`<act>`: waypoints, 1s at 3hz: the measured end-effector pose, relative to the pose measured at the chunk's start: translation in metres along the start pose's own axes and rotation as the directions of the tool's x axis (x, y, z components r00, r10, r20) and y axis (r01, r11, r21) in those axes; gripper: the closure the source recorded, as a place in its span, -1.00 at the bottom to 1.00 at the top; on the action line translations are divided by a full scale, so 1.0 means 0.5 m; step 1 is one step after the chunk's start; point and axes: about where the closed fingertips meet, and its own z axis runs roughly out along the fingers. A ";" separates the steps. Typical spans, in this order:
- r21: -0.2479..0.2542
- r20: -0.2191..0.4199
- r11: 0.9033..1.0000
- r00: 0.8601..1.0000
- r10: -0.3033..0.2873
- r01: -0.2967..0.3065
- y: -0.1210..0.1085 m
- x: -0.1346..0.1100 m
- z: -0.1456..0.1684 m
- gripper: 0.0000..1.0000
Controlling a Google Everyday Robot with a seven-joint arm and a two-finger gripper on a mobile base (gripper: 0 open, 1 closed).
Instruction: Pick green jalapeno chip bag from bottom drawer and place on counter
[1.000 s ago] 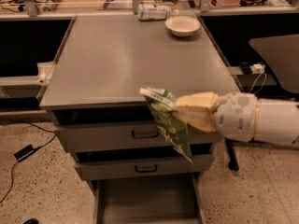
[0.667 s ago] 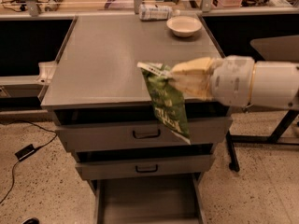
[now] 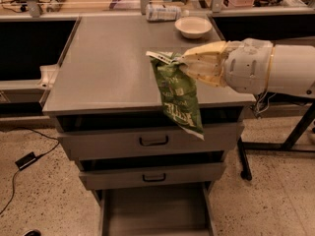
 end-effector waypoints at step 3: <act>0.247 -0.068 0.965 0.994 -0.080 0.094 -0.205 0.211 0.099 1.00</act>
Offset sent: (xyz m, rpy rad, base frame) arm 0.1333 0.0029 0.1258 0.1806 -0.2729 -0.0178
